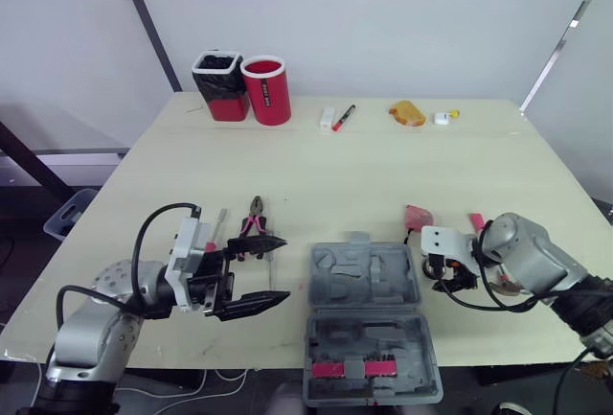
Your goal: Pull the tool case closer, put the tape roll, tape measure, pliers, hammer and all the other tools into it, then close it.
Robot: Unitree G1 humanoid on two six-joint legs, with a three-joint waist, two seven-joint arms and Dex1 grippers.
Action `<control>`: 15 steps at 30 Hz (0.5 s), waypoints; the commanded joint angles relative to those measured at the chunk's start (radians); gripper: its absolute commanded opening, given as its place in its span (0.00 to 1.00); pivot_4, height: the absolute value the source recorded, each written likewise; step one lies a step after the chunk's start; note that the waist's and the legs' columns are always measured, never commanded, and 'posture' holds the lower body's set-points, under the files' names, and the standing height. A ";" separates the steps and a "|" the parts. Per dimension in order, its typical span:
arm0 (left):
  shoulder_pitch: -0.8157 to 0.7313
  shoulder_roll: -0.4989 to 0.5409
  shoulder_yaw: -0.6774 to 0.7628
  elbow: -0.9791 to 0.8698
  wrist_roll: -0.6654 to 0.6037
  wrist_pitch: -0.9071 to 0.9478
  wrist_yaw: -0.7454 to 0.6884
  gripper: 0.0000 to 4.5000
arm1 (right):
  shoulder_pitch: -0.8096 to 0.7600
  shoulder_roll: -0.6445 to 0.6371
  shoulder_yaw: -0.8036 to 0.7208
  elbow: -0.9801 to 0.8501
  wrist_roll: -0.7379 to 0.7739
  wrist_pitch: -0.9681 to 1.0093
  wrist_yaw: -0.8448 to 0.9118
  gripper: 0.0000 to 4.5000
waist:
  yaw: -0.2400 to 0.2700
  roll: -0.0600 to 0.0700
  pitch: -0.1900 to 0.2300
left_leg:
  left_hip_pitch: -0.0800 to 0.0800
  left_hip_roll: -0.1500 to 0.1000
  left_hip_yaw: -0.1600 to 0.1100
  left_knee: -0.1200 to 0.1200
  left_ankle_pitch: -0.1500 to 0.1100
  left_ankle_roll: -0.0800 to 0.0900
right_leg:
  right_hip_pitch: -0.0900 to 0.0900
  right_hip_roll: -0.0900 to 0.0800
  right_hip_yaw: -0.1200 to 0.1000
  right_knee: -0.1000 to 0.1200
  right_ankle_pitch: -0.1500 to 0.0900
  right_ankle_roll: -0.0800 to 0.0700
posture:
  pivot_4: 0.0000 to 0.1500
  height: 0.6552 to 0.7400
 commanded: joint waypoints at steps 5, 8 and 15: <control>-0.004 -0.007 -0.010 0.000 0.005 -0.023 -0.005 1.00 | -0.022 0.034 -0.017 0.044 -0.038 -0.036 -0.004 0.28 | 0.000 0.000 0.000 | 0.000 0.000 0.001 0.000 0.000 0.000 | 0.000 0.000 0.000 0.000 0.002 0.003 | 1.00 1.00; 0.002 -0.009 -0.008 0.001 0.004 -0.027 -0.004 1.00 | -0.028 0.034 -0.020 0.030 -0.043 -0.039 0.011 0.04 | 0.000 0.000 0.000 | 0.000 0.000 0.001 0.000 0.000 0.000 | 0.000 0.000 0.000 0.001 0.002 0.003 | 1.00 1.00; 0.019 -0.016 0.010 -0.008 -0.013 -0.020 0.013 1.00 | -0.083 0.015 -0.044 -0.046 -0.038 -0.054 0.081 0.01 | -0.002 0.001 0.000 | 0.000 0.000 0.001 0.000 0.000 0.000 | 0.000 0.000 0.000 0.001 0.002 0.003 | 1.00 1.00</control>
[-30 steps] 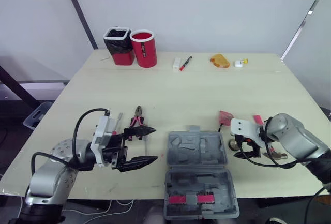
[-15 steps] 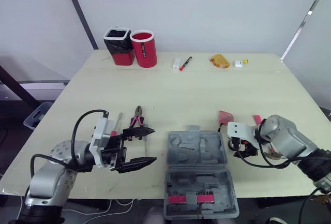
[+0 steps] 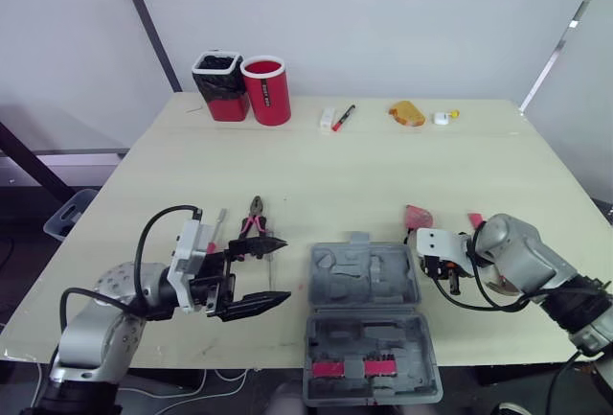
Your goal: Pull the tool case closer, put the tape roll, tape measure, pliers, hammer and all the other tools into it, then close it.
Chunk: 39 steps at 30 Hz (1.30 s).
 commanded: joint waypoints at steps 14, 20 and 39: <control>0.197 0.047 0.306 0.017 -0.102 0.060 0.088 1.00 | -0.533 0.343 0.116 0.066 0.025 -0.044 0.182 0.01 | -0.022 0.001 0.001 | 0.003 0.000 -0.009 0.000 0.000 -0.001 | -0.001 0.000 -0.001 0.006 -0.002 -0.004 | 1.00 1.00; 0.228 0.056 0.341 0.068 -0.066 0.011 0.068 1.00 | -0.547 0.573 0.183 0.360 -0.019 -0.183 0.108 0.01 | -0.027 0.001 0.001 | 0.001 -0.001 -0.008 0.000 0.001 -0.002 | -0.001 -0.001 -0.002 0.006 -0.002 -0.004 | 1.00 1.00; 0.188 0.064 0.302 0.092 -0.033 -0.015 0.031 1.00 | -0.481 0.668 0.180 0.547 -0.112 -0.261 0.075 0.01 | -0.037 0.003 0.002 | 0.001 0.000 -0.010 0.000 0.002 -0.004 | -0.001 0.000 -0.003 0.008 -0.002 -0.004 | 1.00 1.00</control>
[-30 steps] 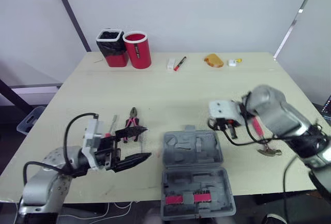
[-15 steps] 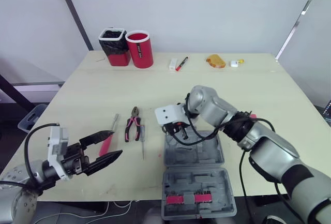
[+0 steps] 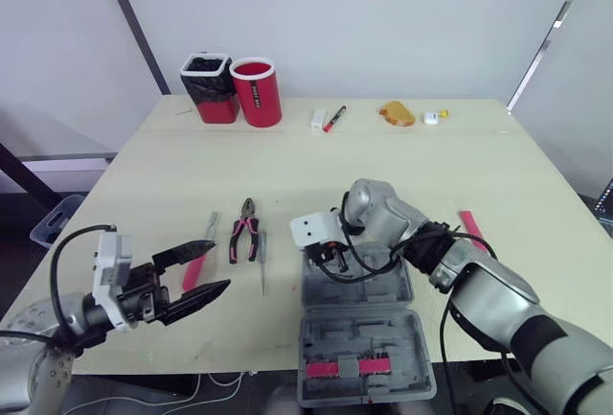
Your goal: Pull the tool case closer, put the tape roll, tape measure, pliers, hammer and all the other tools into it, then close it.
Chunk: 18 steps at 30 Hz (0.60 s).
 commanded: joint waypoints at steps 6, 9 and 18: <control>-0.004 0.014 0.016 0.001 0.009 -0.020 -0.018 1.00 | 0.005 0.023 -0.024 0.019 -0.014 -0.015 -0.007 0.01 | -0.014 0.000 0.000 | 0.000 0.000 0.000 0.000 0.000 0.000 | 0.000 0.000 0.000 0.000 0.001 0.001 | 1.00 1.00; -0.006 0.014 0.015 0.003 0.012 -0.021 -0.017 1.00 | 0.010 0.028 -0.026 0.029 -0.018 -0.024 -0.015 0.33 | -0.016 0.000 0.000 | 0.000 0.000 -0.001 0.000 0.000 0.000 | 0.000 0.000 0.000 0.000 0.001 0.002 | 1.00 1.00; -0.006 0.007 0.006 -0.001 0.017 -0.023 -0.013 1.00 | 0.016 0.031 -0.116 -0.035 0.049 0.004 -0.003 0.99 | -0.016 0.000 0.000 | 0.000 0.000 -0.001 0.000 0.000 0.000 | 0.000 0.000 0.000 0.000 0.001 0.002 | 1.00 1.00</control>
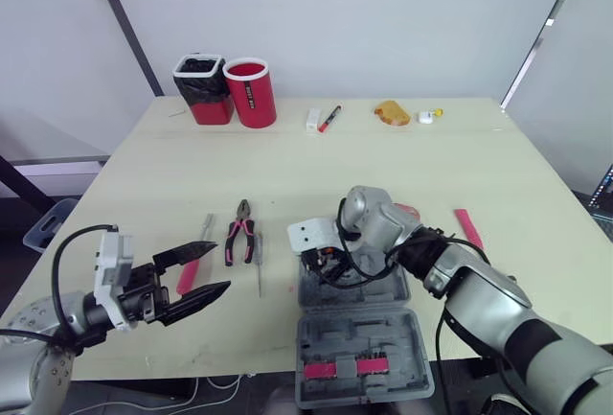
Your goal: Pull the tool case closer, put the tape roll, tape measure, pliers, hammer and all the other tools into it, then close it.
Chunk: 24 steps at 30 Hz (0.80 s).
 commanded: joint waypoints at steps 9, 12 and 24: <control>-0.003 -0.005 0.003 -0.014 -0.003 -0.017 0.011 1.00 | 0.189 -0.015 -0.362 -0.236 0.276 0.043 -0.108 0.90 | 0.002 0.000 0.000 | 0.000 0.000 -0.003 -0.001 0.000 0.000 | 0.001 -0.002 -0.003 -0.001 0.001 -0.001 | 1.00 1.00; -0.006 -0.010 -0.005 -0.011 0.000 -0.020 0.014 1.00 | 0.252 -0.015 -0.369 -0.249 0.283 0.003 -0.153 0.71 | 0.001 0.000 0.000 | 0.000 0.000 -0.003 -0.001 0.000 0.000 | 0.001 -0.002 -0.003 -0.001 0.001 -0.001 | 1.00 1.00; -0.037 -0.014 -0.038 0.001 0.005 -0.022 0.020 1.00 | 0.381 0.001 -0.395 -0.254 0.319 -0.084 -0.248 0.49 | 0.001 0.000 0.000 | 0.000 0.000 -0.002 -0.001 0.000 0.000 | 0.001 -0.001 -0.002 -0.001 0.001 -0.002 | 1.00 1.00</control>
